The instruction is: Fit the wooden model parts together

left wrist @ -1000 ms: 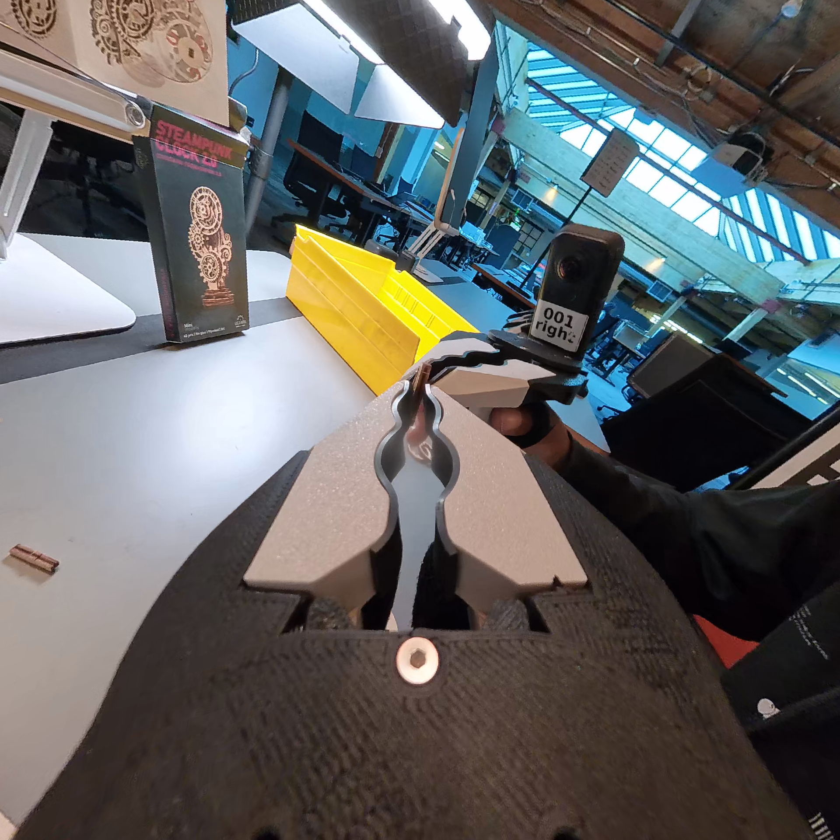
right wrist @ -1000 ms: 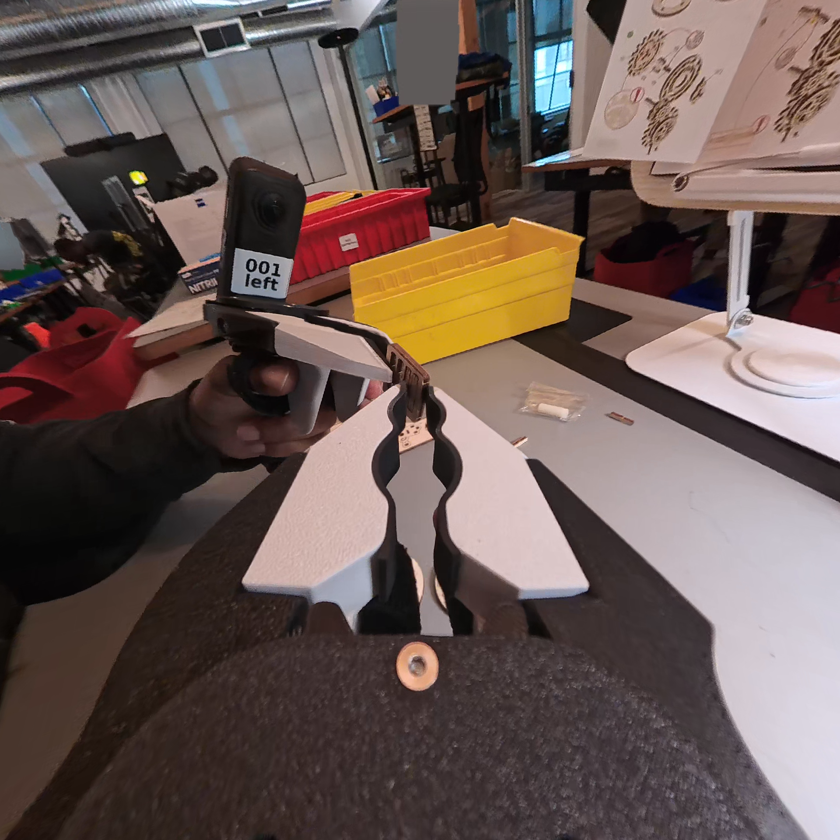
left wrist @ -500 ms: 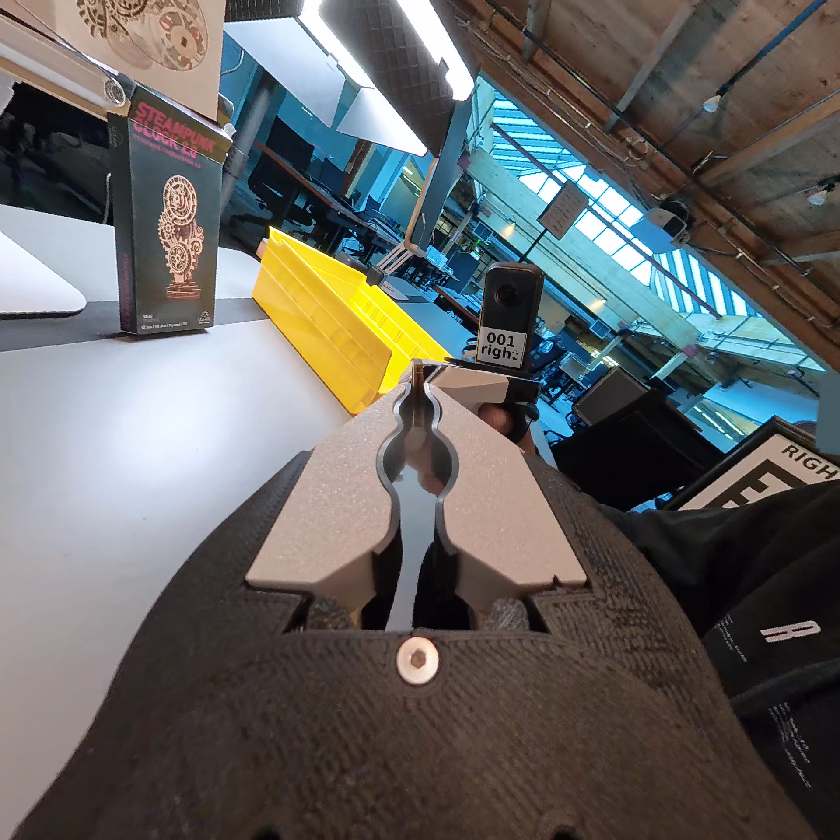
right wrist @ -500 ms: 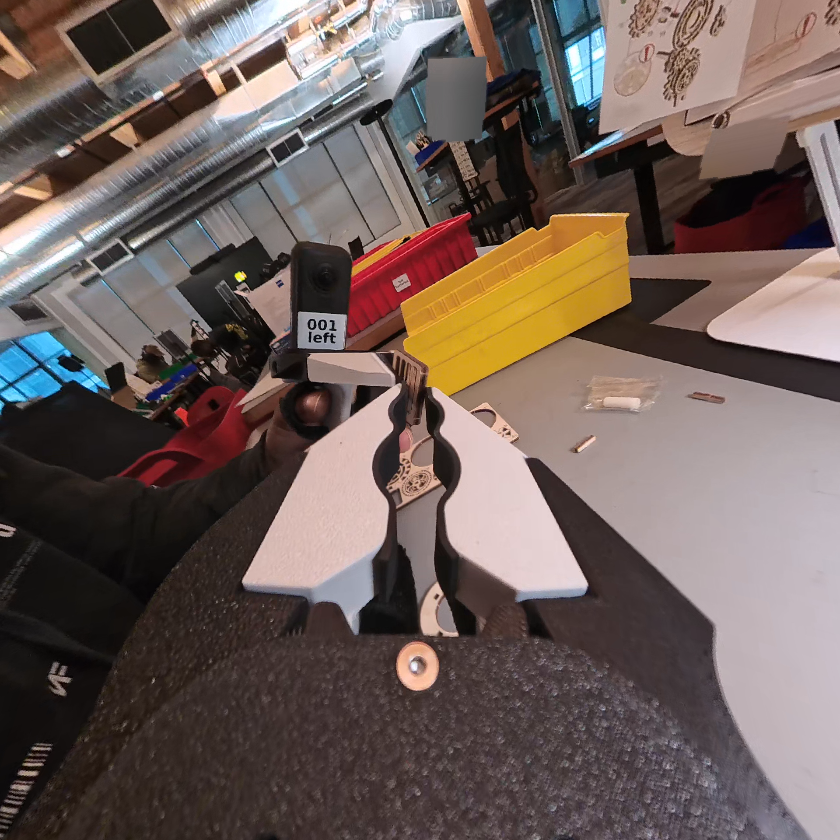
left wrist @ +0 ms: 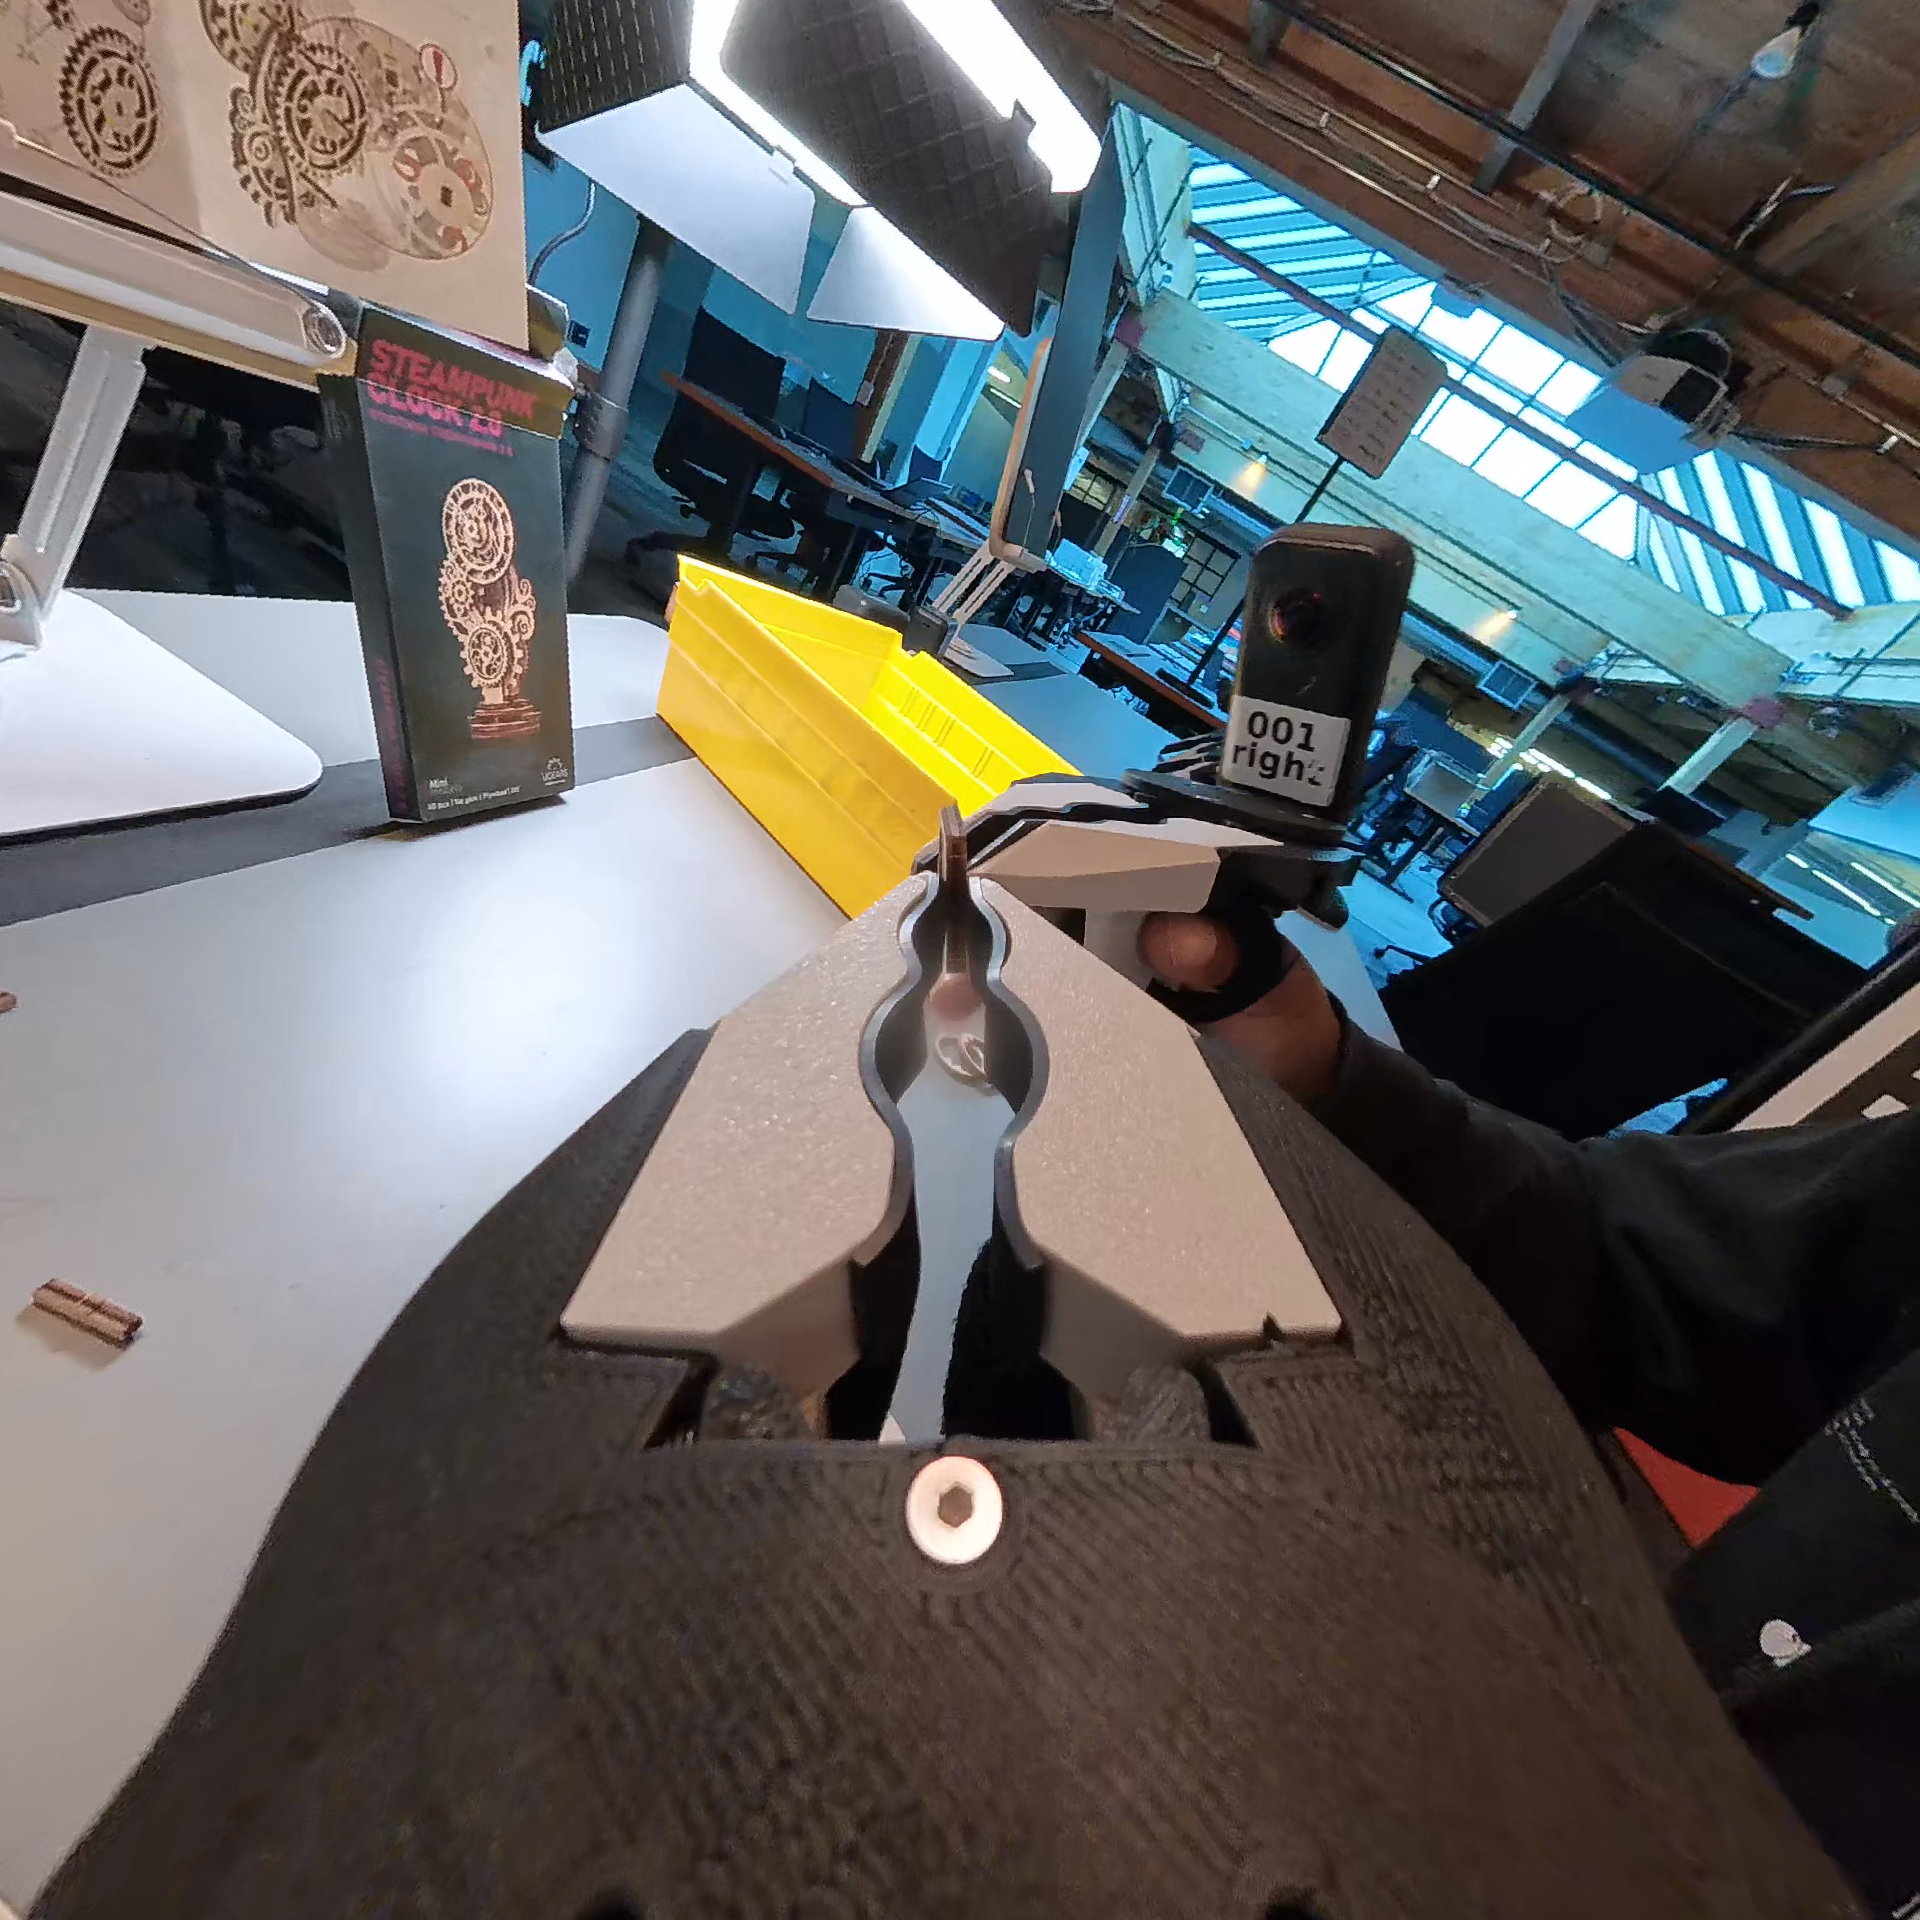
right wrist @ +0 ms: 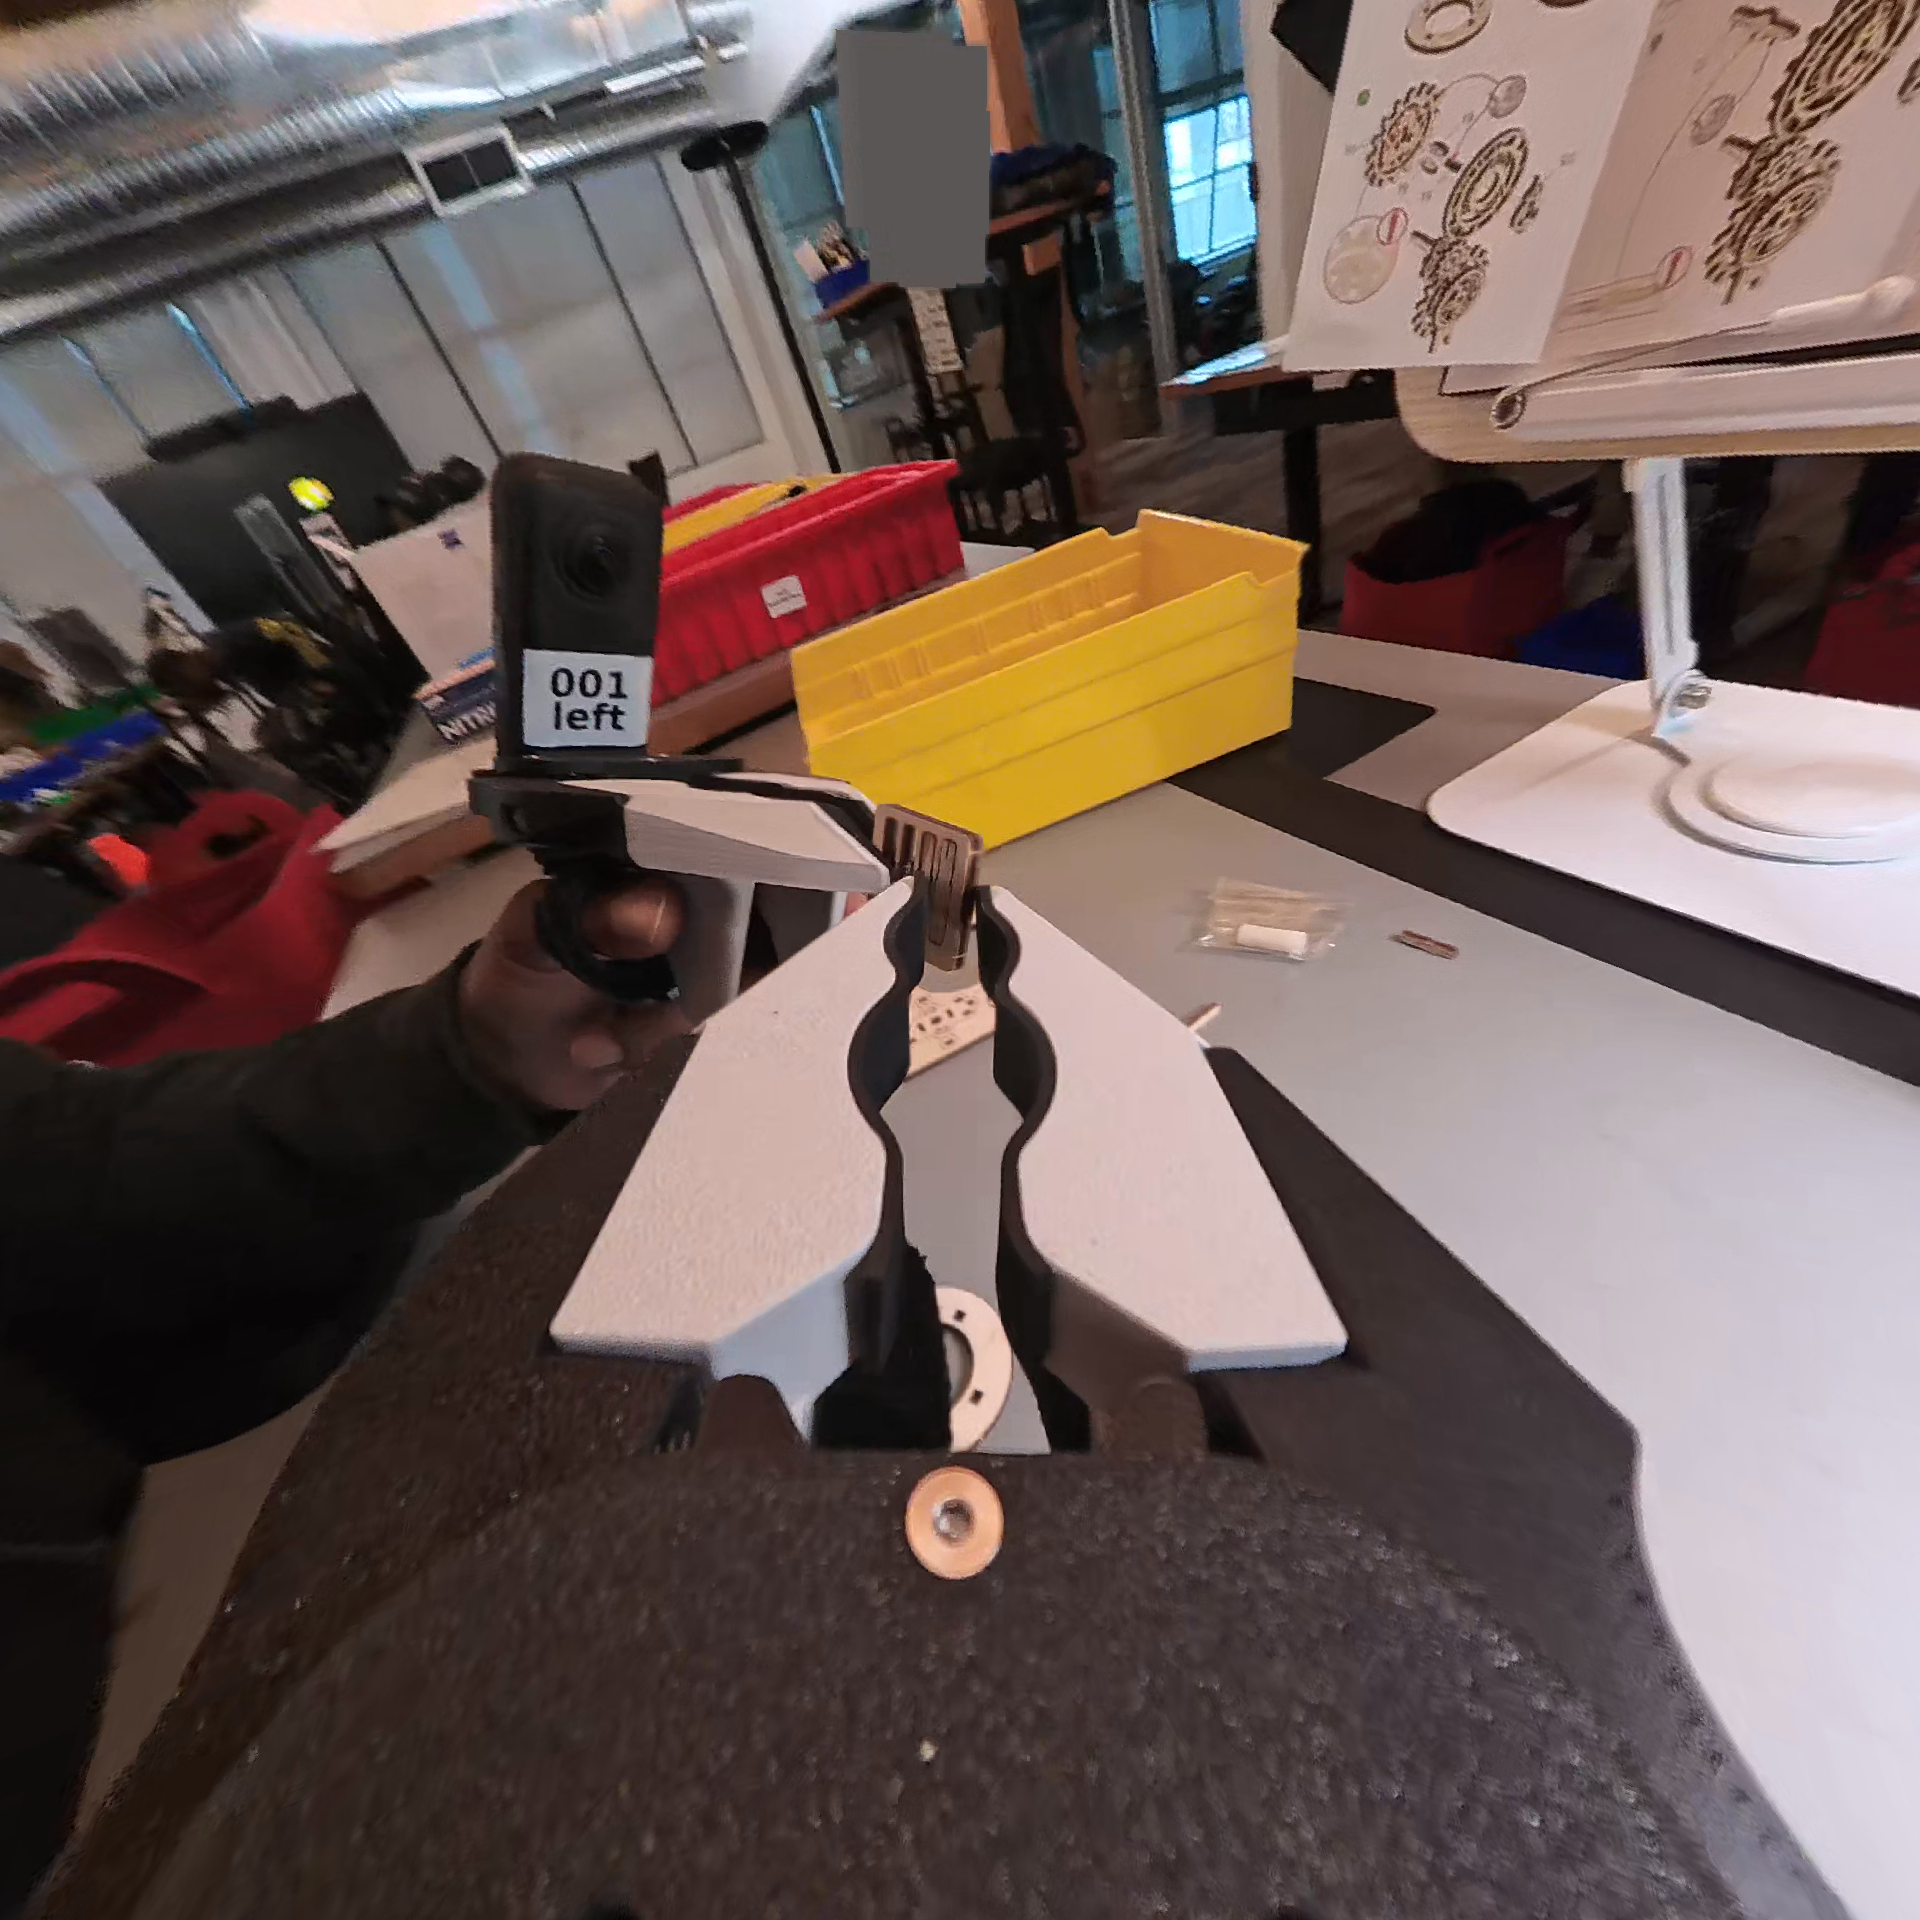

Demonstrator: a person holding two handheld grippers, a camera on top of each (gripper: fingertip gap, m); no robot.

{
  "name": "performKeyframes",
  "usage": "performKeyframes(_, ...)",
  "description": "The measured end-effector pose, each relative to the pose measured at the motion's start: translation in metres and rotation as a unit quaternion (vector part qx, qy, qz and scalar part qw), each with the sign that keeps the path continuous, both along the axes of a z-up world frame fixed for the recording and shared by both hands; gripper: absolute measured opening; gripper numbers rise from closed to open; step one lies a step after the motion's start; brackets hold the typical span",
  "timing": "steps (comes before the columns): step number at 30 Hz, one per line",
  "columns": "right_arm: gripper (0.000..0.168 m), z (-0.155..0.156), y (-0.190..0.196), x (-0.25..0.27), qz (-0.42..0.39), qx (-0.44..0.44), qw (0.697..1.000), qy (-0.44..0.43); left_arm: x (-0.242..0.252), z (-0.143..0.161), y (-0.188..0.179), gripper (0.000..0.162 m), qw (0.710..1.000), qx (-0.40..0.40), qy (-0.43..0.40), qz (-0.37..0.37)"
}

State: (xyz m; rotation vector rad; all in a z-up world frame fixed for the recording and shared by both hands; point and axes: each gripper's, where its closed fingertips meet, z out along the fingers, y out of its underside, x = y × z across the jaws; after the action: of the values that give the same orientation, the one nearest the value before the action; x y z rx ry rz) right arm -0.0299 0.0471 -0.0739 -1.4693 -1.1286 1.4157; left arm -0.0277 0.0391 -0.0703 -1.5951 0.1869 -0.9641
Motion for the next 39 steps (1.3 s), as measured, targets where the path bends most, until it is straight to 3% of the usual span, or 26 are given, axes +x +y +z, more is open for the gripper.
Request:
performKeyframes(9,0.005,0.008,-0.002,0.002,0.022,-0.039,0.998,0.032,0.004,0.006,-0.004,0.001,1.000,0.014,-0.003,-0.014)
performKeyframes(15,0.005,0.004,0.000,0.001,-0.024,0.044,0.999,-0.001,0.004,0.001,-0.003,0.002,0.999,0.022,0.038,0.006)
performKeyframes(18,0.006,0.005,0.001,-0.001,-0.049,0.092,0.995,-0.003,0.001,0.001,-0.002,0.001,1.000,0.013,0.013,0.002)
performKeyframes(22,0.009,0.000,0.000,-0.002,-0.004,0.007,1.000,0.009,-0.002,0.002,0.000,0.001,1.000,0.007,-0.017,-0.001)
performKeyframes(28,0.007,-0.003,-0.004,-0.001,0.034,-0.051,0.998,0.015,0.000,0.004,-0.002,0.001,0.999,0.009,-0.036,-0.011)
performKeyframes(34,0.006,-0.007,-0.002,-0.002,0.007,0.007,1.000,0.005,0.002,0.003,-0.002,0.002,0.999,0.009,-0.031,-0.012)
performKeyframes(39,0.007,0.006,-0.006,-0.003,-0.007,0.020,0.997,0.068,-0.003,0.011,-0.004,0.001,0.999,0.023,-0.038,-0.012)
